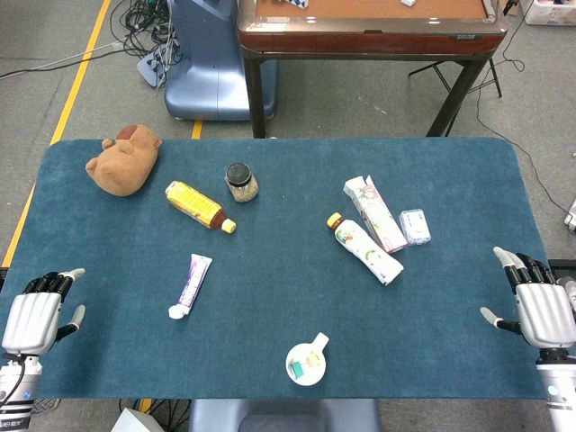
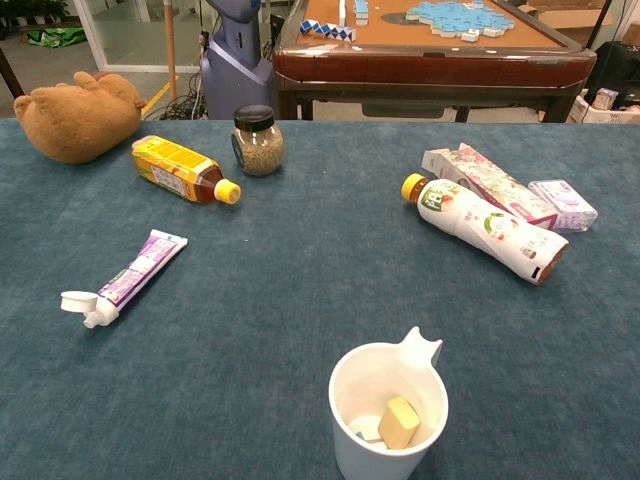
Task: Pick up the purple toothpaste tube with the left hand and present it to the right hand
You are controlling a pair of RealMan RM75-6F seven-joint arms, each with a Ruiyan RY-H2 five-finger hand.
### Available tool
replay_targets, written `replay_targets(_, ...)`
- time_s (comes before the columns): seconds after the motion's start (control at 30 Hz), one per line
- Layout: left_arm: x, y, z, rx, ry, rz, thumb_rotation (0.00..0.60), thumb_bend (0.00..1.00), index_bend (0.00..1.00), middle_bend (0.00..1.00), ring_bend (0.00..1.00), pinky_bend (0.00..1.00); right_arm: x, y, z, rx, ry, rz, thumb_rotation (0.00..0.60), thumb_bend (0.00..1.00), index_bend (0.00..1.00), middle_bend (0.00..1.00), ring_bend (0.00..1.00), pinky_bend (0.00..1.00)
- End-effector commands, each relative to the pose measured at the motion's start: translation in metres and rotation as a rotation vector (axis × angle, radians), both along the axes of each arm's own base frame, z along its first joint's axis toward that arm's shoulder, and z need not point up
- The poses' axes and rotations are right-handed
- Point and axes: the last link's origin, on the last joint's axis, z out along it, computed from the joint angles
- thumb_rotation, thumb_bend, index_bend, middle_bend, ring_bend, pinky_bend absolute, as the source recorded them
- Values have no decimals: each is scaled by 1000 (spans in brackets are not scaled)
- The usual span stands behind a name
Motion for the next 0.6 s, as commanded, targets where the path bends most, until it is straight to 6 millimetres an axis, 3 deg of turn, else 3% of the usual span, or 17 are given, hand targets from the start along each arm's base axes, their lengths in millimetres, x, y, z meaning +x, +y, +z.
replay_targets(0.03,0,1,0,-4,0,-1,600,337,216,291,214,237,0,0,0,-1,-1,0,600,39,38,179,127,148)
replay_targets(0.3,5,12,-2,-43,-37,-29,600,333,223,291,214,237,7,-6,11,-18,-20,27,600,39,38,179,127,148)
replay_targets(0.6,17,47,-7,-152,-139,-82,600,334,241,291,214,234,25,-22,38,-55,17,68,600,39,38,179,123,148)
